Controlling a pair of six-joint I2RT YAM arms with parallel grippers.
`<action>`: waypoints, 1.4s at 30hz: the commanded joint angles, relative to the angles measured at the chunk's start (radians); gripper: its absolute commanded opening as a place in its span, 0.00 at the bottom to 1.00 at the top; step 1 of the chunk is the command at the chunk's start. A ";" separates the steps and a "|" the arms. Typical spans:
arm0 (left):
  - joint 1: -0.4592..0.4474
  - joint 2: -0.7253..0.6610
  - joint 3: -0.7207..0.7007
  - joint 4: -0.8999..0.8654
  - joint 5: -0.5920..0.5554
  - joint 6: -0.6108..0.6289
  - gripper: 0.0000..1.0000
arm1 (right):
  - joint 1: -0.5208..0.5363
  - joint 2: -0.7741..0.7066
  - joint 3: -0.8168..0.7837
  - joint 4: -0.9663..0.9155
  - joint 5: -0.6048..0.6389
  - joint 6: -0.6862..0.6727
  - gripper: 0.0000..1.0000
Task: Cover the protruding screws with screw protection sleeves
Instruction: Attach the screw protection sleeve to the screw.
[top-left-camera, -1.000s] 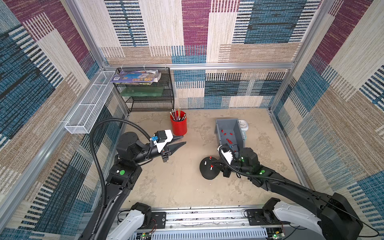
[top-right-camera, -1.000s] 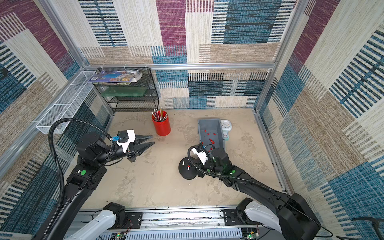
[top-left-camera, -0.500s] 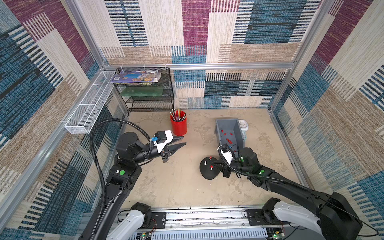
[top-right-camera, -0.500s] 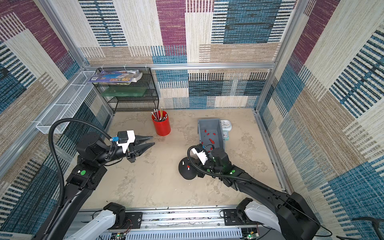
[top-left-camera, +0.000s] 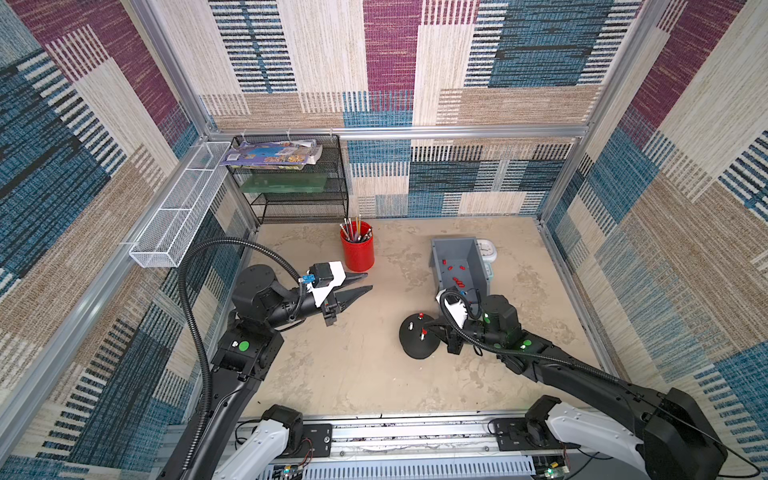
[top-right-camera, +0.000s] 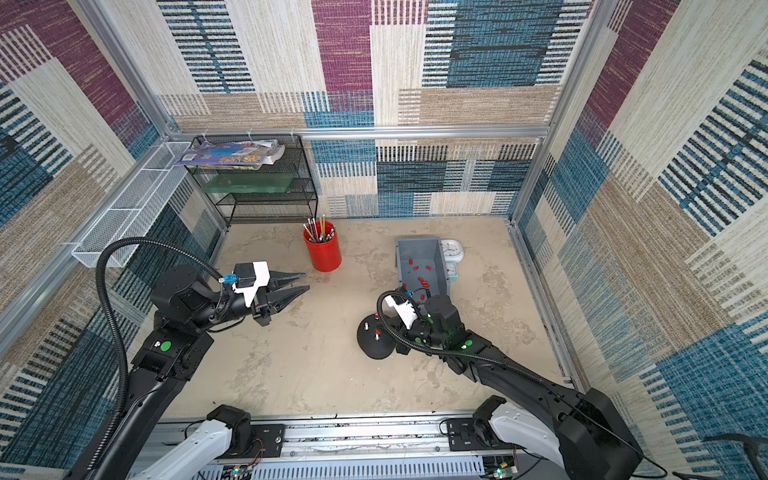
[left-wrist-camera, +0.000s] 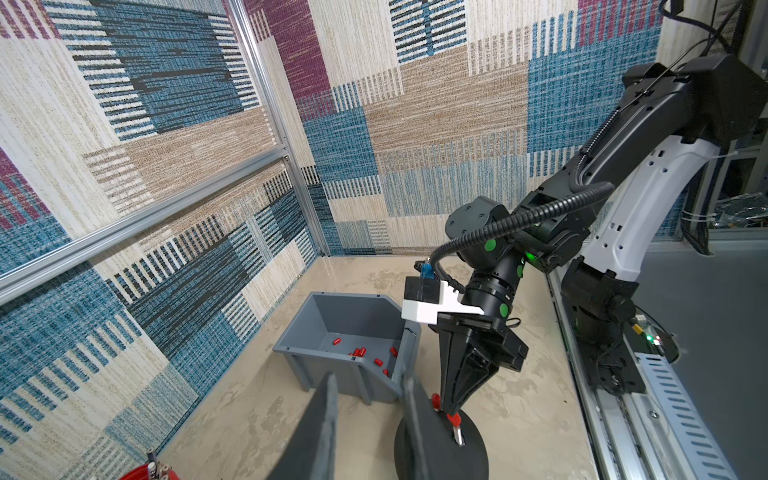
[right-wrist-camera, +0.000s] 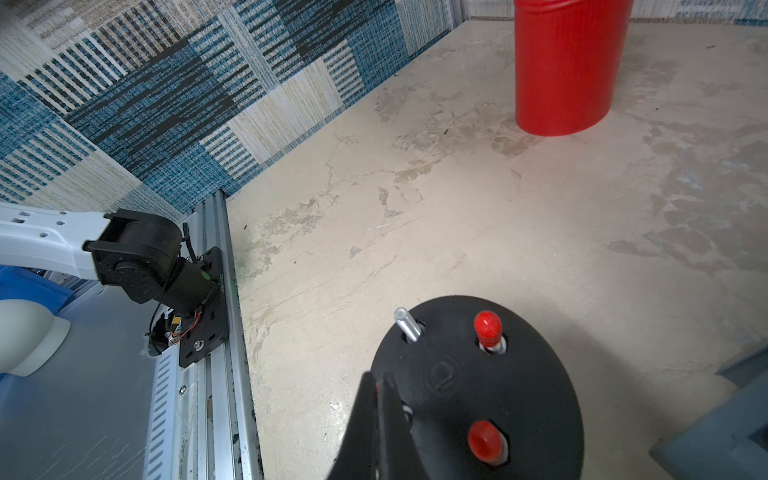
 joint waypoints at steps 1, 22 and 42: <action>0.000 -0.002 0.001 0.016 0.015 0.000 0.27 | 0.002 0.011 0.010 0.022 -0.014 -0.014 0.00; 0.000 -0.003 -0.001 0.009 0.014 0.010 0.27 | 0.003 0.024 0.005 0.024 -0.025 -0.012 0.00; 0.001 -0.007 -0.001 0.009 0.015 0.012 0.27 | 0.067 0.017 0.000 -0.015 0.094 -0.031 0.00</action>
